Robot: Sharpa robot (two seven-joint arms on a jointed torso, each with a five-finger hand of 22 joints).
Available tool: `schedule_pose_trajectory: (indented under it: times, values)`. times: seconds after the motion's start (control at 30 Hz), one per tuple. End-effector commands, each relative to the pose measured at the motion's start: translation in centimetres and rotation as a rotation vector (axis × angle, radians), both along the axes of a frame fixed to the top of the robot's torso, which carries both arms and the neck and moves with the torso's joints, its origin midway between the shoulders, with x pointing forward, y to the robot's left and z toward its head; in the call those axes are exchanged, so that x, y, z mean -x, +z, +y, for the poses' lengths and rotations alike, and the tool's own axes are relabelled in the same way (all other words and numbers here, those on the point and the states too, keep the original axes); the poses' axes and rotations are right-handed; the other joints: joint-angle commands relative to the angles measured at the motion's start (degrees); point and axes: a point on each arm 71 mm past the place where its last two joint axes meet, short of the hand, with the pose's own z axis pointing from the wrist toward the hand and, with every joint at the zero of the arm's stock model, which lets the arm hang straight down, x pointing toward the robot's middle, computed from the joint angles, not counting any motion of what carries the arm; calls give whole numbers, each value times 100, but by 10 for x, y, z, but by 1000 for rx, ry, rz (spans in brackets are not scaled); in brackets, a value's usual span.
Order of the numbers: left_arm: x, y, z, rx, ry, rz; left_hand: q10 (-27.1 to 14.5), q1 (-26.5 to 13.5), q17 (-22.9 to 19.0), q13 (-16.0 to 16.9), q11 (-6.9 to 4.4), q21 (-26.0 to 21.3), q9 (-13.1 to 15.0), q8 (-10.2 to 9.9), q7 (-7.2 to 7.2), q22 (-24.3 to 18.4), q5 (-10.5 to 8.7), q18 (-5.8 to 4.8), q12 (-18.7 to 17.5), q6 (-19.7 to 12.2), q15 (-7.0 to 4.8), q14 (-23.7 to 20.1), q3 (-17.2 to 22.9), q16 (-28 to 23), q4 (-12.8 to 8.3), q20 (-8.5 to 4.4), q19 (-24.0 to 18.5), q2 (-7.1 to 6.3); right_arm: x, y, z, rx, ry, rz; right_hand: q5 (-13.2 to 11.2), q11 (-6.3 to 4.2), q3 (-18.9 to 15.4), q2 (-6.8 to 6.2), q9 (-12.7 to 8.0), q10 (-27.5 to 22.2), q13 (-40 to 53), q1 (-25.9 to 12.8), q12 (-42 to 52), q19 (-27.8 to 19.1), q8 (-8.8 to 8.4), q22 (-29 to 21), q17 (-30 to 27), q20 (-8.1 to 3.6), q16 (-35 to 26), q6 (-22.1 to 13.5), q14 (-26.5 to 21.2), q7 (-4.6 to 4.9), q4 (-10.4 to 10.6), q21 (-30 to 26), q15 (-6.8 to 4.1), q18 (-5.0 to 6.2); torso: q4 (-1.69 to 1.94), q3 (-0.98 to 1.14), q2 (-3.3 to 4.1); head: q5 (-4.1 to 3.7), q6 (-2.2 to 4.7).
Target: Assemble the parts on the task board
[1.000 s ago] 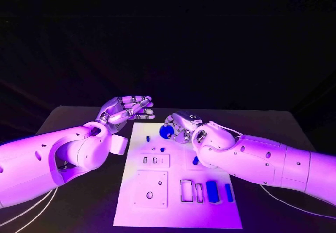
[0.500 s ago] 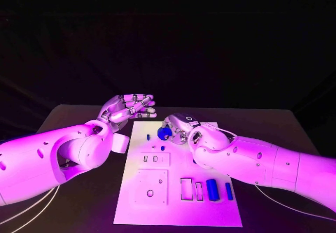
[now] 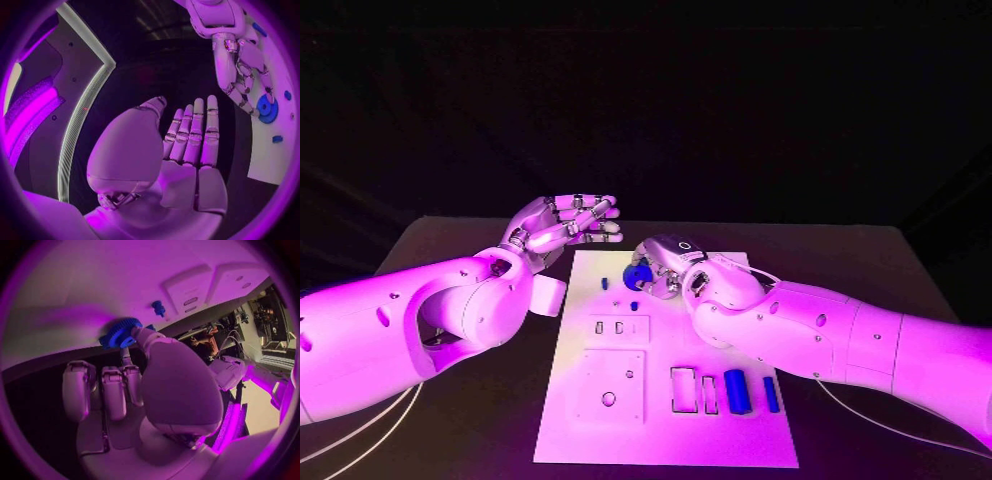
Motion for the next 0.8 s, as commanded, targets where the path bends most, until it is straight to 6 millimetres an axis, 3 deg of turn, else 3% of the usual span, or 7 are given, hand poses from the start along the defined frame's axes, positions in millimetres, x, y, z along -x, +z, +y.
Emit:
schedule_pose_trajectory:
  times: [0.03,0.23,0.33,0.47,0.5,0.7,0.8]
  values:
    - [1,1,-2,10,-20,-5,10,26,5,-5,16,20,9,-18,105,10,-23,64,-28,31,9,-34,32,27,-8,-3,-29,-14,1,-4,1,24,8,13,-23,34,51,-16,59,20,728,-122,-50,-45,13,541,1507,38,22,-53,597,7,-10,-43,28,-27,-2,-4,-1,-1,0]
    - [1,1,-2,9,-20,-4,10,26,5,-5,16,20,9,-18,105,10,-23,64,-28,31,9,-34,32,27,-8,-3,-29,-14,-1,-4,-1,17,-1,18,-33,87,38,-101,21,-44,658,-260,-117,-70,-81,511,1507,79,22,-174,597,64,10,-84,75,-18,-6,4,-4,4,3]
    - [1,1,-2,9,-20,-4,10,26,5,-5,16,20,9,-18,105,10,-23,64,-28,31,9,-34,32,27,-8,-3,-29,-14,-1,-5,-2,11,-3,23,214,130,-67,-189,-10,-75,629,-411,-146,-81,-175,501,1507,119,22,-286,597,105,48,-106,115,-14,-7,4,-5,1,6]
    - [1,1,-2,9,-20,-4,10,26,5,-5,16,20,9,-18,105,10,-23,64,-28,31,9,-34,32,27,-8,-3,-29,-14,-2,-5,-4,6,-5,36,200,148,-324,-207,-25,-97,610,-716,-166,-80,-247,503,1507,149,22,-344,597,114,234,-118,137,-11,-6,5,-3,3,14]
    - [1,1,-1,9,-20,-3,10,23,12,-6,17,23,10,-19,106,11,-24,64,-28,31,10,-43,36,31,-6,-1,-34,-17,-2,-6,-5,6,-5,41,274,141,-588,-128,-19,-92,620,-910,-162,-80,-267,503,1507,151,22,-322,597,103,394,-130,133,-9,-5,6,-3,4,13]
    - [1,1,-1,9,-20,-3,10,22,14,-6,17,23,10,-19,106,11,-24,64,-29,31,11,-47,37,31,-6,-1,-35,-18,-3,-8,-8,14,-11,64,425,119,-1252,195,4,-70,650,-1556,-147,-60,-279,530,1507,135,22,-232,597,72,440,-134,116,-12,-7,5,-2,4,10]
    - [1,1,-1,8,-20,-3,10,22,14,-6,17,23,10,-19,106,11,-24,64,-29,31,11,-47,37,31,-6,-1,-35,-18,-4,-9,-11,19,-16,74,461,115,-1300,228,7,-64,658,-1590,-142,-56,-277,535,1507,134,22,-218,597,68,439,-132,112,-13,-10,8,-2,7,2]
